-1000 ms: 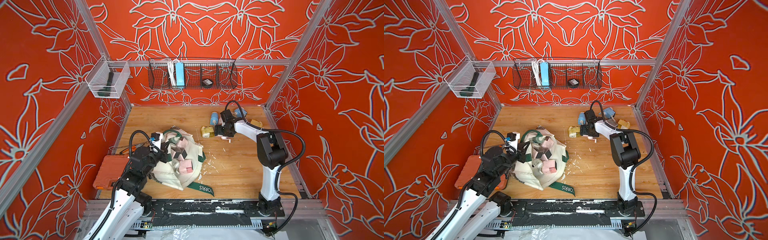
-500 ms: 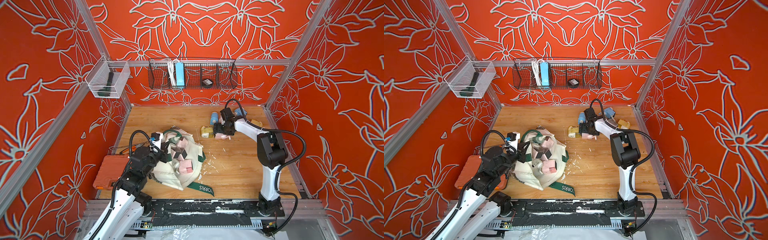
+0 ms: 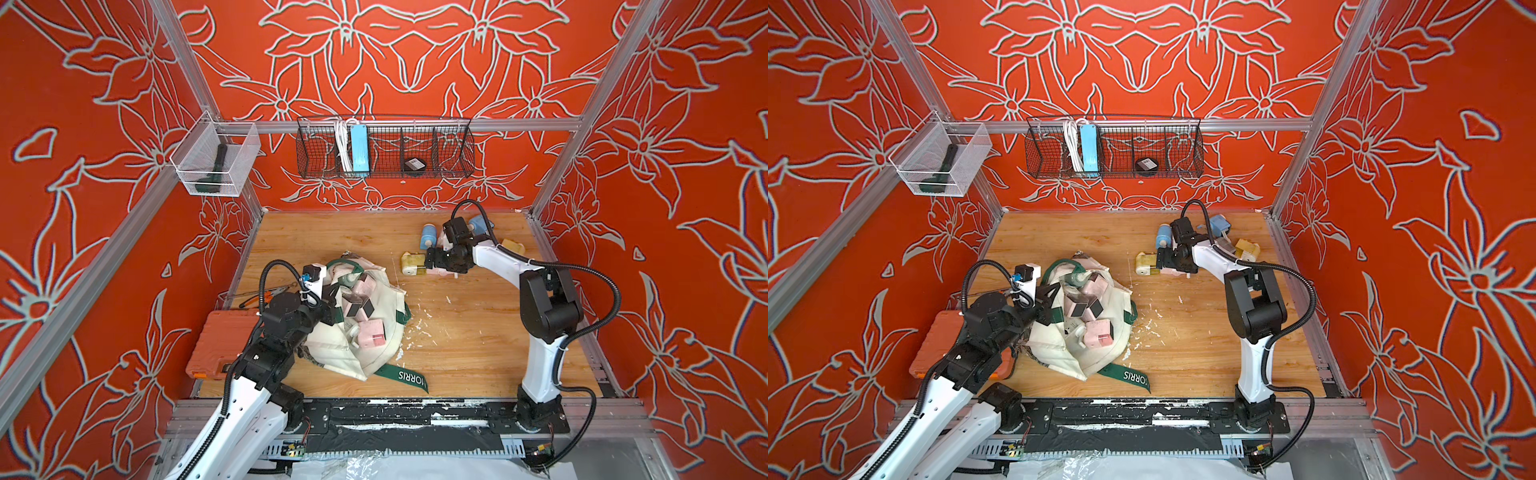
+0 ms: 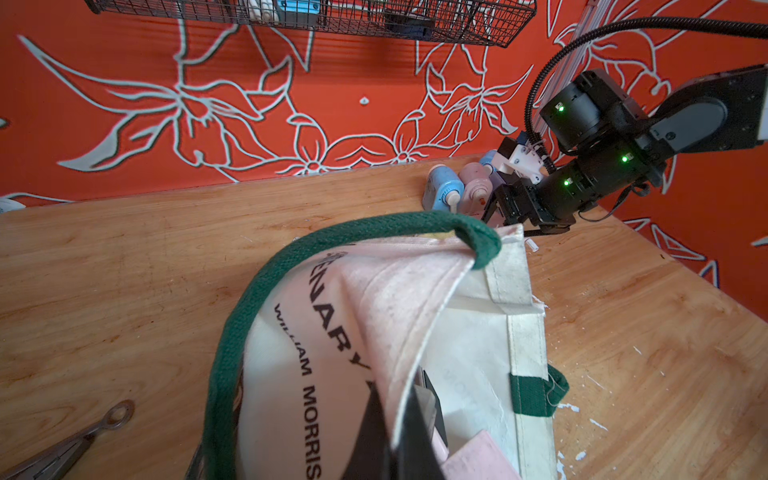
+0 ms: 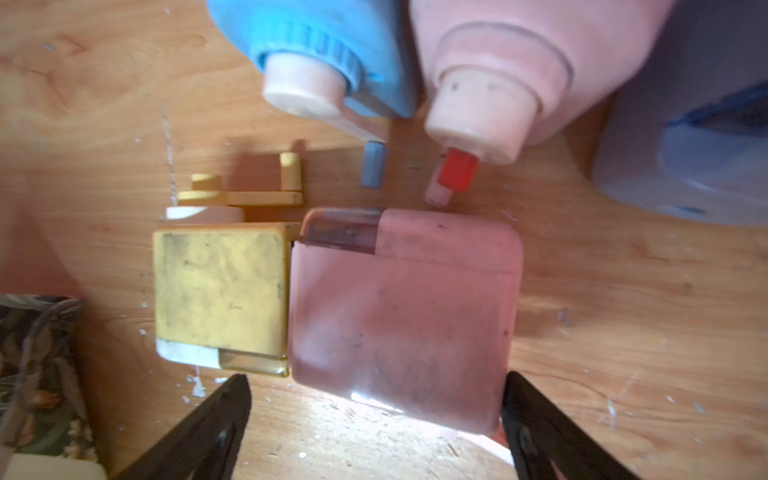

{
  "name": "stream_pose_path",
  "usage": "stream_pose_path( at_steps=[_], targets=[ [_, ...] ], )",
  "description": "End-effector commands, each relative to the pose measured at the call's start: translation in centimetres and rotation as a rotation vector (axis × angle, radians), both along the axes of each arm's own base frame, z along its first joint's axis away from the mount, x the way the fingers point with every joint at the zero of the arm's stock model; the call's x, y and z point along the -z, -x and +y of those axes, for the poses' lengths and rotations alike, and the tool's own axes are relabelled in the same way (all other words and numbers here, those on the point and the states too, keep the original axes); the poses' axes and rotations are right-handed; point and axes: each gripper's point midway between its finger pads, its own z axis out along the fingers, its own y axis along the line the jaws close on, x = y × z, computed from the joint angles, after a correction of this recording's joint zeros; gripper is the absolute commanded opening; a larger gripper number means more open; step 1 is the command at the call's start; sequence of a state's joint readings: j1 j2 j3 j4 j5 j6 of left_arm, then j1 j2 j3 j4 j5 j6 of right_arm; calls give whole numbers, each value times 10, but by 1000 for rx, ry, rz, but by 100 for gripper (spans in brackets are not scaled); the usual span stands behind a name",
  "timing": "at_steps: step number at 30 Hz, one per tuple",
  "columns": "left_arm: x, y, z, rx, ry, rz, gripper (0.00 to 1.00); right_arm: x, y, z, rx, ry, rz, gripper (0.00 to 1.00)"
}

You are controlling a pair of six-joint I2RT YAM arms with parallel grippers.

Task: Take out the pencil sharpeners from the tote bags
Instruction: Place the pencil sharpener at the center of the board.

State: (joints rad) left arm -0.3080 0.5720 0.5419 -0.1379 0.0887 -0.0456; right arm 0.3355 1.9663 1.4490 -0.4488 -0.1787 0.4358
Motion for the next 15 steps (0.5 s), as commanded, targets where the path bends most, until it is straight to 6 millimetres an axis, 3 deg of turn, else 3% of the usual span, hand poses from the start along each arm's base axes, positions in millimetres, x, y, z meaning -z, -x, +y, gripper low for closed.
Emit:
stream_pose_path(
  at_steps=[1, 5, 10, 15],
  targets=[
    [-6, -1, 0, -7, 13, -24, 0, -9, 0, 15, -35, -91, -14, 95],
    [-6, -1, 0, -5, 13, -23, 0, -22, 0, 14, -40, -90, -50, 94],
    [-6, -2, 0, -6, 12, -20, 0, -68, 16, 3, 0, -110, -180, 94],
    [-6, -2, 2, -16, 11, -17, 0, -113, 64, 32, -99, -258, -363, 92]
  ],
)
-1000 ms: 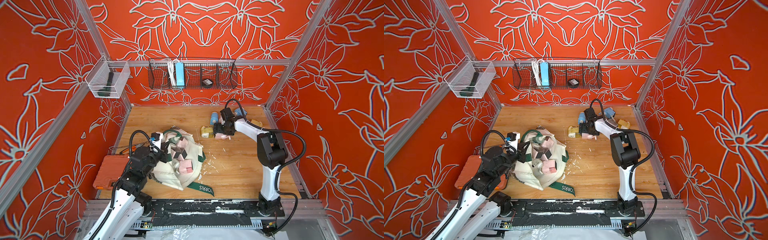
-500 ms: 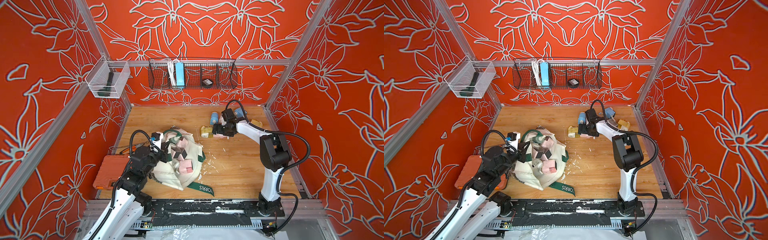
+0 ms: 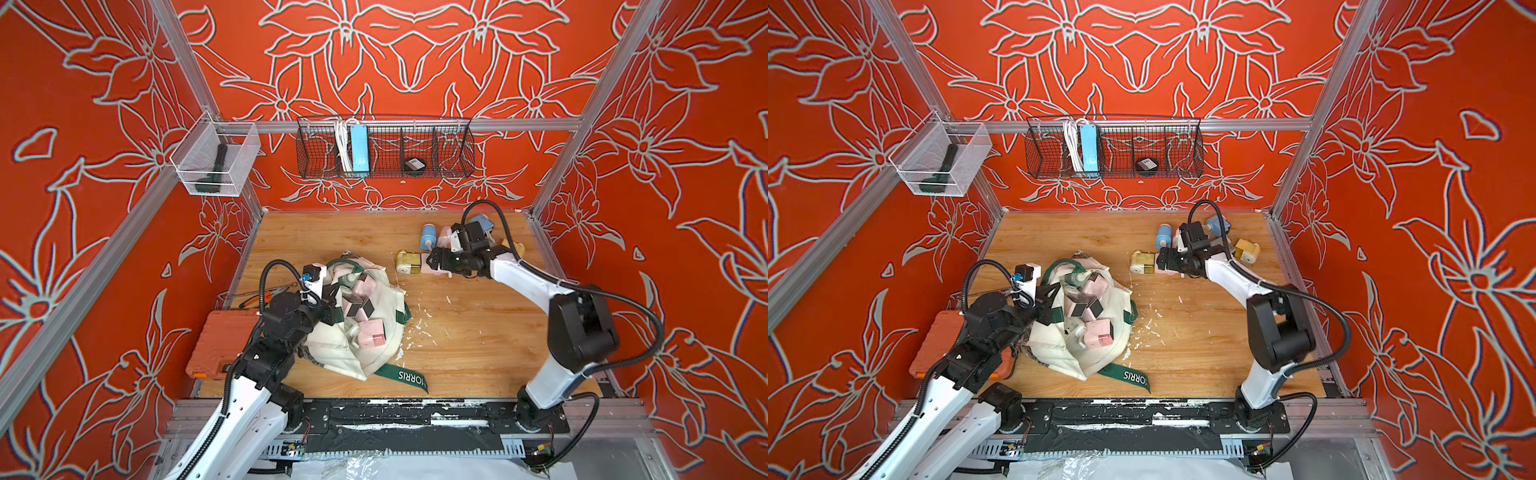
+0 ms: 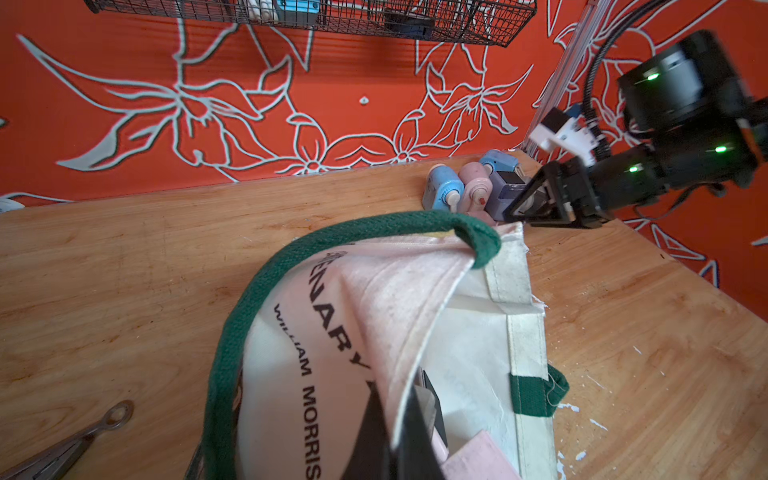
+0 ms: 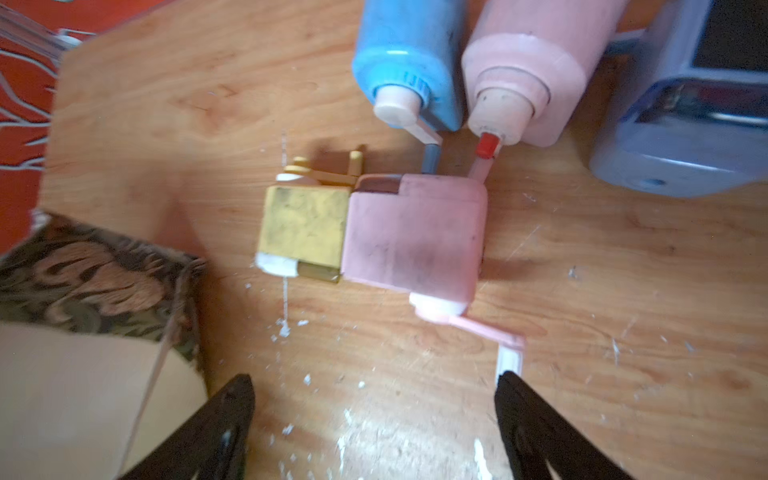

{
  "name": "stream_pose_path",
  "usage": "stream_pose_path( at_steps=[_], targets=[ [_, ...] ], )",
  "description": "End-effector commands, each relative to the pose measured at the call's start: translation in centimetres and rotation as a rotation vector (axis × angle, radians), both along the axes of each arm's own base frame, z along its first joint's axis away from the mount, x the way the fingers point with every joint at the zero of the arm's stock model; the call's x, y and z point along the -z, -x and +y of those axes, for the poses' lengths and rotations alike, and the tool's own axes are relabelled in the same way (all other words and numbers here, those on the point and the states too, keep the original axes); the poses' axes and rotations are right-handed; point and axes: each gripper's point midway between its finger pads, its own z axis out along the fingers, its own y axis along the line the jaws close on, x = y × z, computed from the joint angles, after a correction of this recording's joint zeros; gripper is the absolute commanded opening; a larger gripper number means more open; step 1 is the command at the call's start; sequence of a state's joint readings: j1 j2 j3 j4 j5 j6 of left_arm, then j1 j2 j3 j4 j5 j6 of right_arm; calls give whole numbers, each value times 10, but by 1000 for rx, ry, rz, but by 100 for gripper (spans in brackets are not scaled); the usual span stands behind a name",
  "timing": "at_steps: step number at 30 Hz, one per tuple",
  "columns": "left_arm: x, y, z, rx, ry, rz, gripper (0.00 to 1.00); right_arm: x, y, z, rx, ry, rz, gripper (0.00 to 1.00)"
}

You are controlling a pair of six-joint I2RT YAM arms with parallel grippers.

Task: Take out the pencil sharpeners from the tote bags
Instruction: Place the pencil sharpener at the center of the board, then pick up the pencil sharpener from the canvas bag.

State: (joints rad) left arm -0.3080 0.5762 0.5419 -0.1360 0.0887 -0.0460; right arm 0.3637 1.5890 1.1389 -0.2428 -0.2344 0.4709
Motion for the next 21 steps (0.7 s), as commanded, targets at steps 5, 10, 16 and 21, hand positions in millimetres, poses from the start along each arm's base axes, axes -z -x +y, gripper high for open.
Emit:
stream_pose_path(
  at_steps=[5, 10, 16, 21],
  targets=[
    [-9, -2, 3, -23, 12, -22, 0, -58, 96, 91, -336, -163, -304, 89],
    [-8, -2, 3, -26, 11, -20, 0, -62, 155, 140, -457, -296, -283, 89],
    [-8, -2, 4, -27, 8, -17, 0, -52, 174, 188, -467, -402, -190, 90],
    [-8, -2, 4, -28, 7, -17, 0, -38, 165, 216, -438, -466, -113, 89]
  ],
)
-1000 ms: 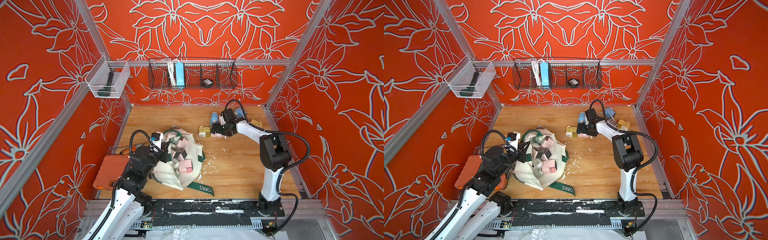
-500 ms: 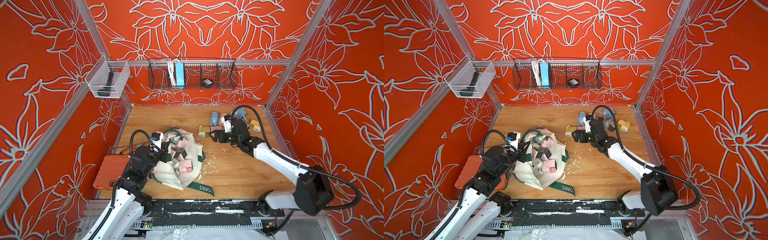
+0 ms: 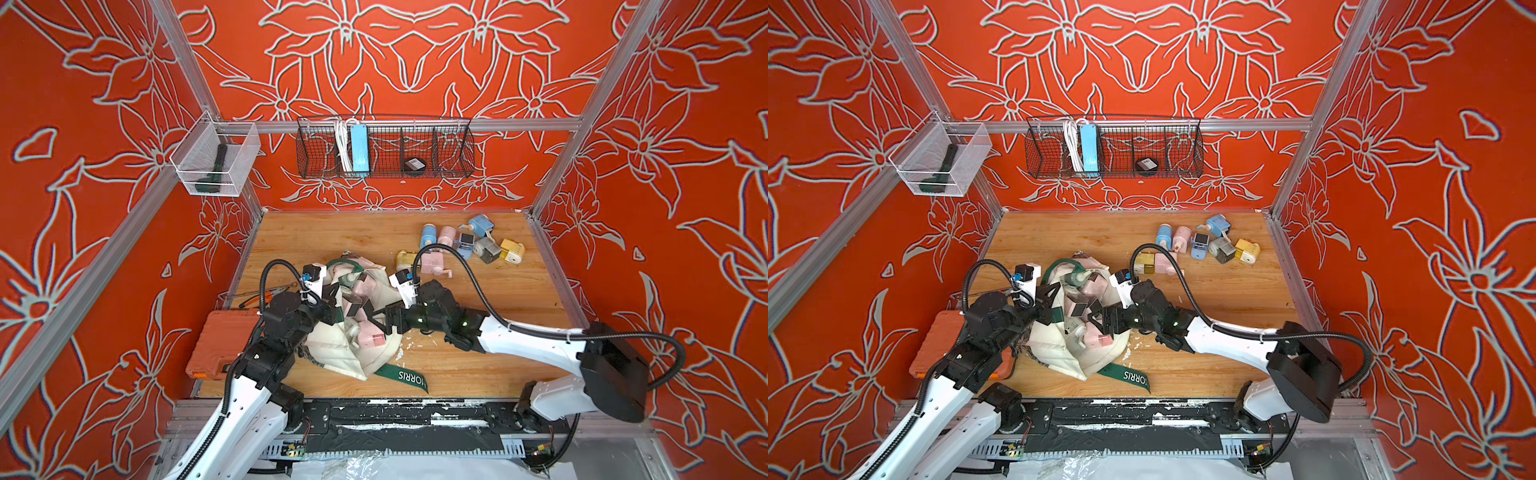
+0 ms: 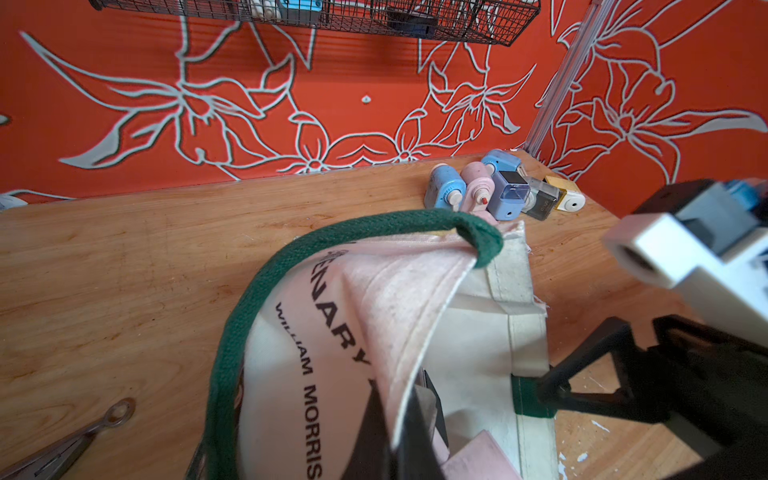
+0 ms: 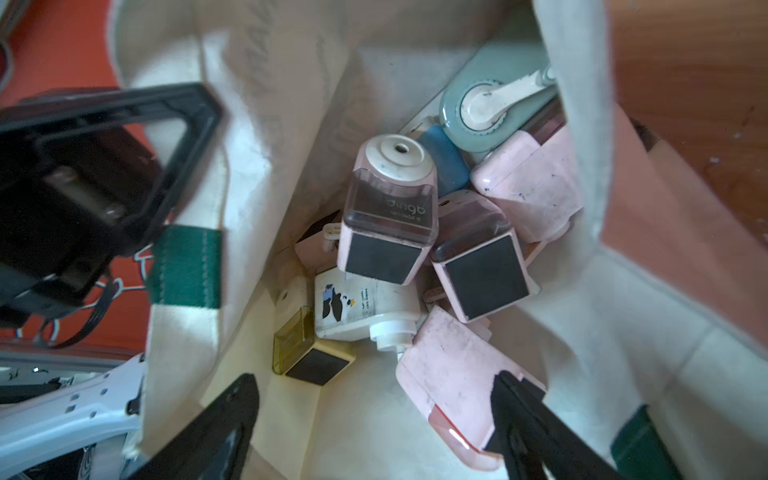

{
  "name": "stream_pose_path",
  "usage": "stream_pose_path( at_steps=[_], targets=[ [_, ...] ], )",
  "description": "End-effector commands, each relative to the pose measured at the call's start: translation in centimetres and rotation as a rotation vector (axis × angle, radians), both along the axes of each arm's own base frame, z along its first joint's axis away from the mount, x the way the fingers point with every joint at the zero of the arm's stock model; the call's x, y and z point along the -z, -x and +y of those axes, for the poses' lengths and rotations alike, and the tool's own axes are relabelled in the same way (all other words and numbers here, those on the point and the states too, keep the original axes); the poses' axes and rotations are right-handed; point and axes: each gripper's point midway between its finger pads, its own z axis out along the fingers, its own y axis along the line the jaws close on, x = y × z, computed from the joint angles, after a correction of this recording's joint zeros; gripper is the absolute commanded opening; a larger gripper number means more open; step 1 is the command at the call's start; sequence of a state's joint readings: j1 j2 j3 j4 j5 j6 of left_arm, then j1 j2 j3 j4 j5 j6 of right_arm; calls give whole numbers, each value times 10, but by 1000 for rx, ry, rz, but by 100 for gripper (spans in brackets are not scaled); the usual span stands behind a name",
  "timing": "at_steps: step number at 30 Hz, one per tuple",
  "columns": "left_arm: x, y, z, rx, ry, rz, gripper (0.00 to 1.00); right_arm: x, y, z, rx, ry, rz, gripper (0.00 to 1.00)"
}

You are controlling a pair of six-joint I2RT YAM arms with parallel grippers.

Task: Take out the pencil sharpeners from the tote bags
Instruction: Pick up the pencil sharpener from the canvas bag.

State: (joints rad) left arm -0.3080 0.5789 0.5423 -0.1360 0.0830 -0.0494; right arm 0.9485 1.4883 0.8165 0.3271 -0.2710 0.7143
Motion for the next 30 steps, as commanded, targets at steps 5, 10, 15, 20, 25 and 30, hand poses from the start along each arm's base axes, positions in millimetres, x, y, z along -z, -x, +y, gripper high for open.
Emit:
stream_pose_path(
  at_steps=[5, 10, 15, 20, 25, 30],
  targets=[
    [-8, -2, 3, -23, 5, -18, 0, -13, -21, 42, 6, -100, 33, 87],
    [-8, -2, 3, -22, 5, -20, 0, -3, -25, 58, -28, -88, 60, 83],
    [-8, -2, 3, -23, 4, -20, 0, 6, -30, 70, -36, -90, 90, 75],
    [-8, -2, 3, -22, 5, -21, 0, 12, -32, 84, -61, -101, 123, 72],
    [-8, -2, 2, -18, 7, -18, 0, 23, -39, 94, -69, -73, 125, 72],
    [-7, -3, 2, -16, 6, -13, 0, 40, -52, 101, -33, -34, 120, 71]
  ],
)
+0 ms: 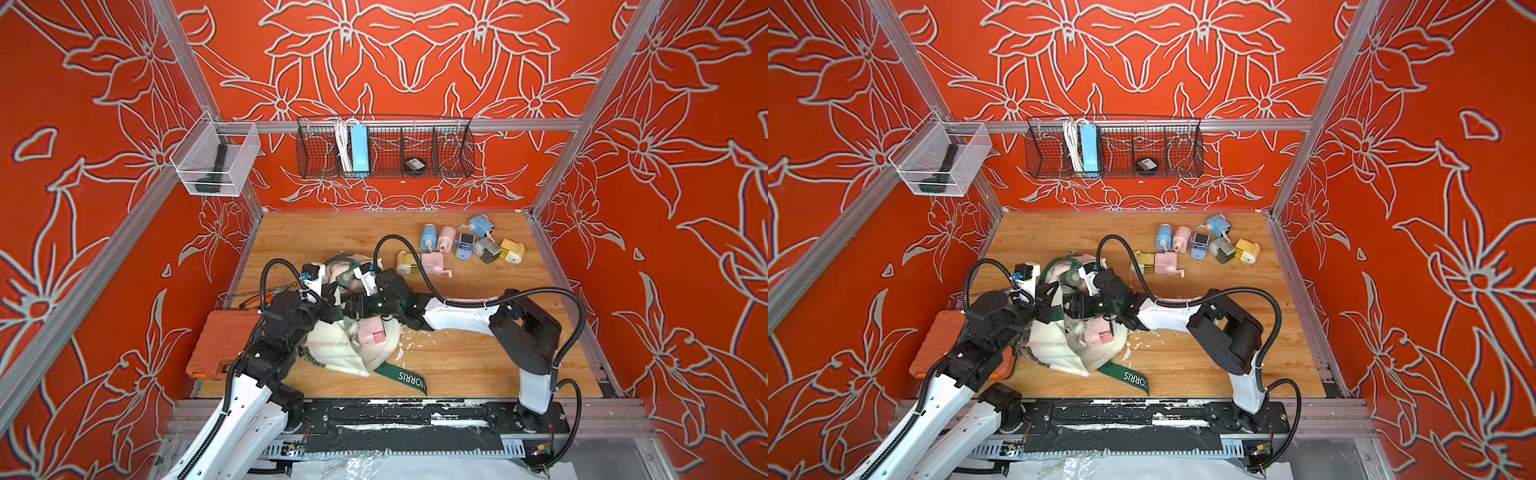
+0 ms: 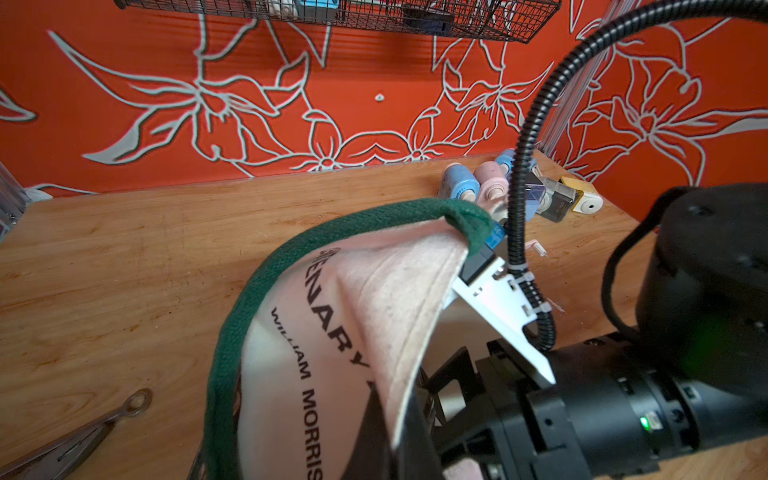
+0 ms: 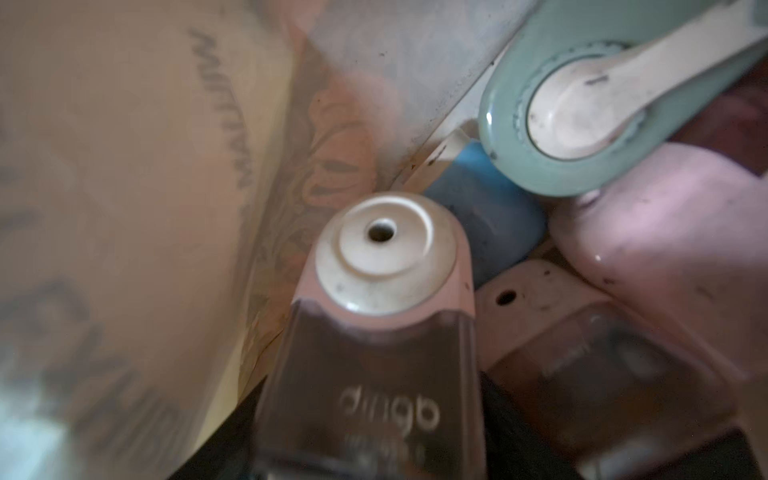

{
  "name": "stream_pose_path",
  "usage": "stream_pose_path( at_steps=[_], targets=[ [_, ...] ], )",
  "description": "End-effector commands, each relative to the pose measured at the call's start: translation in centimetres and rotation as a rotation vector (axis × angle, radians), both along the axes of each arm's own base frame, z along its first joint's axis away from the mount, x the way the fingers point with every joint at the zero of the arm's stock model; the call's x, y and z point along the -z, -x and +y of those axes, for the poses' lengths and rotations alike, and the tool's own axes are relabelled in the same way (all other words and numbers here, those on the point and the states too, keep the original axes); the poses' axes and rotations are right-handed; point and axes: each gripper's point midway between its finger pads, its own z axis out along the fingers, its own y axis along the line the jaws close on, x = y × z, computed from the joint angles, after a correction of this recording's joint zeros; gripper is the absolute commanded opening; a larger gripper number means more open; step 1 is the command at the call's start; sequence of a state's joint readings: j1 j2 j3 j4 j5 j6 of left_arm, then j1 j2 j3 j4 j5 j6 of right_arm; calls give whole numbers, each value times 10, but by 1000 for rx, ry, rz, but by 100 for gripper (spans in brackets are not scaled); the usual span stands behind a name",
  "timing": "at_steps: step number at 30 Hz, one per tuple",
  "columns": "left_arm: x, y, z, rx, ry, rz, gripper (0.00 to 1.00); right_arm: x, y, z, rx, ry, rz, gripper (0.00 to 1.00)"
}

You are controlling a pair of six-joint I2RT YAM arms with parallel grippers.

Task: Take out the pencil sharpeners from the tote bags
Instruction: Pick up the pencil sharpener from the canvas bag.

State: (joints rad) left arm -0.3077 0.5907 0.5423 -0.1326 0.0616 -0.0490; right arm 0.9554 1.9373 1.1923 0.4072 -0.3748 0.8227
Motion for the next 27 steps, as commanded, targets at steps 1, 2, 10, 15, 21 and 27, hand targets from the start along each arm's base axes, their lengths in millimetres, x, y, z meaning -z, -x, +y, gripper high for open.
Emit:
stream_pose_path(
  at_steps=[1, 2, 10, 15, 21, 27],
  targets=[
    [-9, 0, -1, 5, 14, -19, 0, 11, -11, 5, 29, 29, -10, 69],
    [-8, 0, -1, 4, 13, -18, 0, 12, -13, 6, 37, 32, -15, 67],
    [-9, 0, -1, 0, 12, -19, 0, -20, -4, -4, -4, 10, -121, 49],
    [-10, 1, 1, -5, 12, -23, 0, -46, 17, -32, -41, 5, -205, 45],
    [-12, 2, 2, -10, 17, -31, 0, -57, 43, -78, -79, 103, -283, 44],
    [-10, 2, 0, -1, 20, -24, 0, -68, 61, -129, -66, 181, -375, 44]
  ],
)
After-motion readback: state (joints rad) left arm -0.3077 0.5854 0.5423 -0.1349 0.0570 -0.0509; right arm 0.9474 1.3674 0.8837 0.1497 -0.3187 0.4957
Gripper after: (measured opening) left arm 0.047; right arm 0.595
